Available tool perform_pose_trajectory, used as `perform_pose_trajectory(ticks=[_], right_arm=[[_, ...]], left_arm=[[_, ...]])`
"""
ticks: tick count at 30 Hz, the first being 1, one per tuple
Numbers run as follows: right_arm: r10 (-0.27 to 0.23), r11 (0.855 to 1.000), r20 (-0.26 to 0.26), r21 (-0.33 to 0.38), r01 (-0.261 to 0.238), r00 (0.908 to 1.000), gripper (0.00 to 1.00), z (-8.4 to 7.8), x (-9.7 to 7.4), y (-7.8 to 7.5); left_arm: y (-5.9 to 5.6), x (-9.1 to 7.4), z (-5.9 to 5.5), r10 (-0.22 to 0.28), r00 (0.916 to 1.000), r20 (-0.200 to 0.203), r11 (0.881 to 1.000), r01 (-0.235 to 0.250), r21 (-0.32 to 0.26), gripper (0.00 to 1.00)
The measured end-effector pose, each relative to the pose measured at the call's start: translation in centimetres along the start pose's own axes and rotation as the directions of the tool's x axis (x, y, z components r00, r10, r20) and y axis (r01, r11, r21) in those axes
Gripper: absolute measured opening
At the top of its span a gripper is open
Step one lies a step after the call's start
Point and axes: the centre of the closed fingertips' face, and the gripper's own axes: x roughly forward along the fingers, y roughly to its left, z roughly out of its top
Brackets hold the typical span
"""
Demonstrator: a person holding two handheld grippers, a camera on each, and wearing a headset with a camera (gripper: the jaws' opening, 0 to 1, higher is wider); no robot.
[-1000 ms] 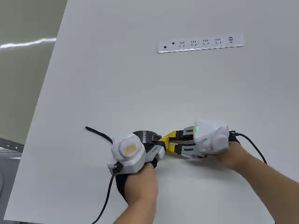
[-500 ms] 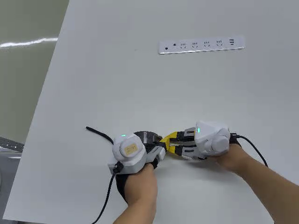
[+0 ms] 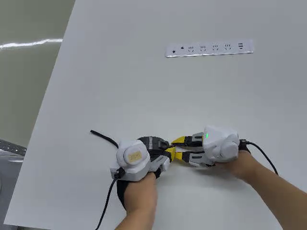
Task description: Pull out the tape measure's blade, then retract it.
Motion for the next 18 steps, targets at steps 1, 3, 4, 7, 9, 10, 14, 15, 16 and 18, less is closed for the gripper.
perform_pose_trajectory(ticks=[1,3,4,7,9,10,14,15,16,18], right_arm=[[0.001,1.0,0.0,0.002,-0.001,1.0,0.22,0.01,-0.01,0.04],[0.003,1.0,-0.002,0.006,-0.003,1.0,0.23,-0.02,0.01,0.1],[0.003,1.0,-0.002,0.007,-0.003,1.0,0.23,-0.03,0.0,0.13],[0.008,1.0,-0.001,0.013,-0.008,1.0,0.25,-0.01,-0.01,0.29],[0.018,1.0,0.001,0.013,-0.018,0.9998,0.3,0.06,0.07,0.71],[0.017,1.0,0.0,0.009,-0.017,0.9999,0.31,0.07,0.09,0.71],[0.015,1.0,0.0,0.017,-0.015,0.9999,0.31,0.11,0.16,0.64],[0.015,1.0,0.0,0.019,-0.015,0.9999,0.31,0.1,0.17,0.66],[0.015,1.0,-0.001,0.018,-0.015,0.9999,0.32,0.14,0.2,0.72],[0.014,1.0,-0.001,0.02,-0.014,0.9999,0.32,0.16,0.19,0.77]], left_arm=[[-0.03,0.0,0.0,-0.003,1.0,0.0,1.0,0.003,0.003,0.71],[-0.19,0.0,-0.04,-0.012,0.9999,0.0,1.0,0.012,0.02,0.73],[-0.21,-0.02,-0.08,-0.014,0.9999,-0.001,1.0,0.014,0.026,0.73],[-0.22,-0.09,-0.07,-0.023,0.9997,-0.002,0.999,0.023,0.037,0.73],[-0.19,-0.11,-0.06,-0.029,0.9996,-0.002,0.999,0.029,0.038,0.73],[-0.2,-0.12,-0.02,-0.032,0.9995,0.0,0.999,0.032,0.039,0.74],[-0.56,-0.22,0.4,-0.049,0.9986,0.018,0.998,0.049,0.041,0.77],[-0.6,-0.25,0.41,-0.051,0.9985,0.021,0.998,0.05,0.043,0.78],[-0.63,-0.28,0.44,-0.052,0.9984,0.022,0.997,0.051,0.05,0.78],[-0.63,-0.27,0.3,-0.055,0.9984,0.015,0.996,0.054,0.065,0.78]])
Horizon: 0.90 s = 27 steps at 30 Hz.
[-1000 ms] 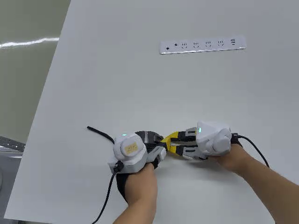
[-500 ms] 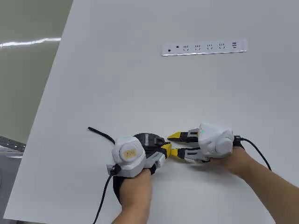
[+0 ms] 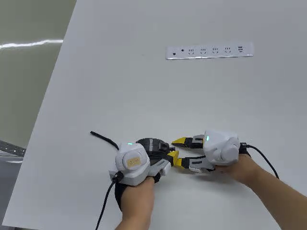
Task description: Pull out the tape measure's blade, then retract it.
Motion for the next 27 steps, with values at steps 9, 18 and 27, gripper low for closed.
perform_pose_trajectory(ticks=[9,18,27], right_arm=[[-0.016,1.0,-0.005,0.017,0.016,0.9999,0.33,-0.1,-0.2,0.1],[-0.065,0.996,0.005,0.056,0.064,0.9979,0.34,0.1,-1.1,0.1],[-0.139,0.987,0.033,0.088,0.135,0.9898,0.36,1.3,-2.1,-0.1]], left_arm=[[0.1,-0.2,0.2,-0.011,0.9998,0.019,1.0,0.011,0.003,0.77],[-0.3,-0.4,0.7,-0.055,0.9978,0.036,0.998,0.054,0.039,0.78],[-0.1,-1.0,1.1,-0.098,0.9936,0.056,0.993,0.094,0.067,0.78]])
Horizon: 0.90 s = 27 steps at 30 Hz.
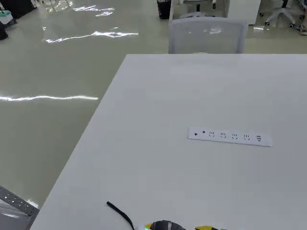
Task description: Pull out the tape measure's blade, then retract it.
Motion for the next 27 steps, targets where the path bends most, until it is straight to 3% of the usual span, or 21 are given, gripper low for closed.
perform_pose_trajectory(ticks=[9,18,27], right_arm=[[-0.052,0.998,0.025,0.042,0.051,0.9983,0.4,1.1,-1.3,0.5],[-0.094,0.994,0.012,0.061,0.093,0.9955,0.42,0.9,-2.7,0.9],[-0.135,0.989,0.016,0.062,0.134,0.9907,0.43,1.7,-4.0,1.5]], left_arm=[[-0.2,-0.9,-0.1,-0.037,0.9992,0.018,0.999,0.036,0.026,0.78],[0.0,-2.5,0.1,-0.069,0.9968,0.04,0.996,0.066,0.058,0.78],[-0.1,-3.9,0.1,-0.107,0.9925,0.06,0.992,0.102,0.078,0.78]])
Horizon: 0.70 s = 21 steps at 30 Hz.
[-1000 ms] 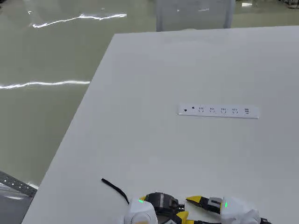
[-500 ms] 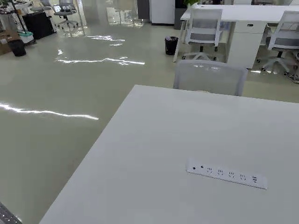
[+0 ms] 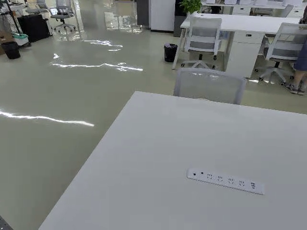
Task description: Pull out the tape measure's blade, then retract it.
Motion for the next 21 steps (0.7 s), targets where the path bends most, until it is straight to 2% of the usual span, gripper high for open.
perform_pose_trajectory(ticks=[8,11,16,21], right_arm=[[-0.048,0.999,0.011,0.012,0.048,0.9988,0.45,0.2,-1.3,0.4],[-0.062,0.998,0.01,0.02,0.062,0.998,0.46,0.2,-1.8,0.8],[-0.082,0.997,0.005,0.014,0.082,0.9966,0.47,0.1,-2.4,1.6],[-0.106,0.994,0.016,0.024,0.105,0.9943,0.49,0.5,-3.3,1.8]], left_arm=[[0.6,-1.5,-0.1,-0.014,0.9998,0.017,1.0,0.014,0.022,0.79],[0.7,-2.1,-0.5,-0.03,0.9993,0.02,0.999,0.03,0.012,0.79],[0.9,-3.2,-0.8,-0.044,0.9987,0.027,0.998,0.043,0.039,0.8],[1.1,-4.2,-1.4,-0.064,0.9976,0.028,0.997,0.063,0.035,0.8]])
